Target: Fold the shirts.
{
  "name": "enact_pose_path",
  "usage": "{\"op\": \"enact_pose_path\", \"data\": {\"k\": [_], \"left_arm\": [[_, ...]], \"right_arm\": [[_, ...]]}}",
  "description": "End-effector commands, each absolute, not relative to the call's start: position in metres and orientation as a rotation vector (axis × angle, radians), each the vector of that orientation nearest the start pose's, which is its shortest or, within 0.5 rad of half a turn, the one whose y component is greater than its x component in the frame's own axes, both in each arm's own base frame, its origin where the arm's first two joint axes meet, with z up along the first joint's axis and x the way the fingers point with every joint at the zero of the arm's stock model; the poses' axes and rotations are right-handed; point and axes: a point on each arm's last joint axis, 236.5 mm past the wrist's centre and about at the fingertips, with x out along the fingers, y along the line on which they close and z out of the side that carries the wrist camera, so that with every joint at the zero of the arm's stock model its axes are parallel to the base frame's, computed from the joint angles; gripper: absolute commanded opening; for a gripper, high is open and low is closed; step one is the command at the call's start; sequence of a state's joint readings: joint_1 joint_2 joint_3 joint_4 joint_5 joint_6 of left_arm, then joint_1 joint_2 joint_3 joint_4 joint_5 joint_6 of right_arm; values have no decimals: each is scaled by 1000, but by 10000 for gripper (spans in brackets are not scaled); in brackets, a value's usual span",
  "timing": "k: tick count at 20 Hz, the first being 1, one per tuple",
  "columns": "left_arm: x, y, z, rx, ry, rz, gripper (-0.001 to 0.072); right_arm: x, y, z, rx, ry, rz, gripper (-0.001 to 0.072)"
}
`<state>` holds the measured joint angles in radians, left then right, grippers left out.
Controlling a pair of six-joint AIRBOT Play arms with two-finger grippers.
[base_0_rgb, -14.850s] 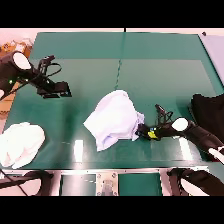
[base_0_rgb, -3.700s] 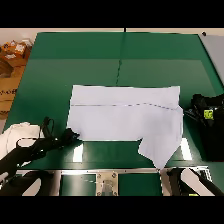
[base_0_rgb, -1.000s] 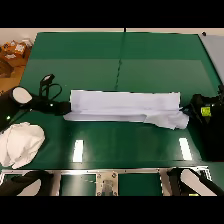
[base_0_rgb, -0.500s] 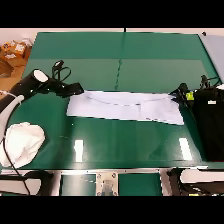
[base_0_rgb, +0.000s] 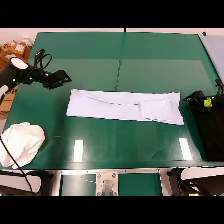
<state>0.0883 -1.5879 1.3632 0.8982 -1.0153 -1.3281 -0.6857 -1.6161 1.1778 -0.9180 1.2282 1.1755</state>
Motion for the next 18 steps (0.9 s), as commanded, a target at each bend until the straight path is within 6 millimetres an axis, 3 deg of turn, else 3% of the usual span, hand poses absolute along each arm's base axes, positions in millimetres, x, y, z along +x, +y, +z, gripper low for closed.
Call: {"op": "enact_pose_path", "data": {"k": [1, 7, 11, 12, 13, 14, 15, 17, 18], "left_arm": [[480, -88, 8, -530, 1134, -360, 671], [471, -101, 12, -567, 1166, -408, 670], [464, -105, 12, -574, 1191, -427, 669], [462, -106, 12, -574, 1201, -433, 669], [459, -107, 12, -574, 1213, -441, 669], [456, -108, 12, -578, 1222, -449, 666], [456, -111, 14, -588, 1222, -460, 544], [458, -121, 23, -588, 1183, -529, 183], [459, -129, 28, -595, 1165, -556, 47]], "right_arm": [[369, -118, -90, 838, 1265, 149, 613], [383, -61, -111, 895, 1300, 350, 613], [395, -46, -105, 832, 1301, 393, 611], [396, -45, -103, 829, 1301, 401, 499], [395, -43, -100, 829, 1305, 416, 162], [393, -41, -97, 833, 1314, 435, 51], [391, -39, -94, 835, 1320, 449, 22], [391, -38, -85, 821, 1308, 453, 21], [394, -40, -77, 810, 1293, 448, 21]]}}
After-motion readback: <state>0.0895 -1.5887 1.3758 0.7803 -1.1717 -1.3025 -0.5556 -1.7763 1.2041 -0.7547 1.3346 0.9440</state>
